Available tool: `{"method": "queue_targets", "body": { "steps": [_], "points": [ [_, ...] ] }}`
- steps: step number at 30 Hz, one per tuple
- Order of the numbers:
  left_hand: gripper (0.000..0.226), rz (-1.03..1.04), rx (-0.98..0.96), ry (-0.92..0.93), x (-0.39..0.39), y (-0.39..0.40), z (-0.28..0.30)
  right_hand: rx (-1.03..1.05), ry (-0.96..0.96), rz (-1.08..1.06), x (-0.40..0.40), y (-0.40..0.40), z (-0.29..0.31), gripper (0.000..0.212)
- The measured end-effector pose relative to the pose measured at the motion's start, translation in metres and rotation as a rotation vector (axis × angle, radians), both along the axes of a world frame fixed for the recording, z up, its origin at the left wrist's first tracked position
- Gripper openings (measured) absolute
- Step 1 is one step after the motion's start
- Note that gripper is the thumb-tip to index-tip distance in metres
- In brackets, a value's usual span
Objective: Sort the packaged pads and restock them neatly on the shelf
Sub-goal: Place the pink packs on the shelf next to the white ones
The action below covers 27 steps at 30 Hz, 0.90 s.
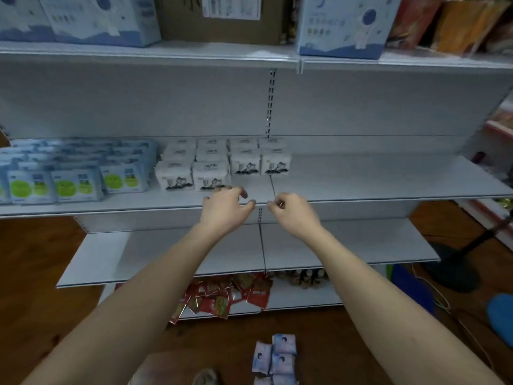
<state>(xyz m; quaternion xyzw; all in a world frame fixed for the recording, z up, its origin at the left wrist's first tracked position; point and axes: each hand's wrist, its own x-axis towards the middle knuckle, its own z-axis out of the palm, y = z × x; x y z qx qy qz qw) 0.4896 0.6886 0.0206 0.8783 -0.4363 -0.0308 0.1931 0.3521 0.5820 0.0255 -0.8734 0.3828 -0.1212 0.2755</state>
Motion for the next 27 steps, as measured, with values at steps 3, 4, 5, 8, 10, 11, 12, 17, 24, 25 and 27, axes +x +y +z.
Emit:
{"method": "queue_targets", "body": {
  "steps": [3,4,5,8,10,11,12,17,24,25,27],
  "points": [
    [0.042,-0.015,0.053,0.047,-0.028,-0.018,0.000,0.014,0.059,0.005,-0.020,-0.010,0.000,0.029],
    [0.041,-0.032,0.063,0.051,-0.034,-0.024,-0.001,0.028,0.076,0.009,-0.026,-0.014,-0.003,0.029],
    [0.040,-0.049,0.065,0.062,-0.039,-0.030,-0.003,0.044,0.094,0.014,-0.031,-0.018,-0.006,0.030],
    [0.039,-0.068,0.096,0.126,-0.049,-0.050,-0.018,0.112,0.167,0.004,-0.041,-0.032,-0.025,0.031],
    [0.039,-0.069,0.155,0.145,-0.052,-0.064,-0.029,0.130,0.213,-0.028,-0.043,-0.042,-0.038,0.033],
    [0.038,-0.072,0.175,0.155,-0.054,-0.070,-0.035,0.134,0.224,-0.039,-0.045,-0.047,-0.044,0.036],
    [0.038,-0.076,0.187,0.166,-0.055,-0.074,-0.041,0.140,0.226,-0.049,-0.045,-0.052,-0.052,0.038],
    [0.035,0.004,0.213,0.250,-0.058,-0.067,-0.077,0.168,0.380,0.098,-0.042,-0.057,-0.099,0.036],
    [0.028,0.305,0.247,0.387,-0.087,-0.039,-0.136,0.219,0.558,0.370,-0.031,-0.060,-0.167,0.023],
    [0.027,0.367,0.254,0.425,-0.097,-0.034,-0.148,0.221,0.578,0.426,-0.034,-0.060,-0.177,0.026],
    [0.028,0.509,0.265,0.497,-0.119,-0.021,-0.172,0.215,0.629,0.547,-0.042,-0.059,-0.199,0.027]
  ]
}}
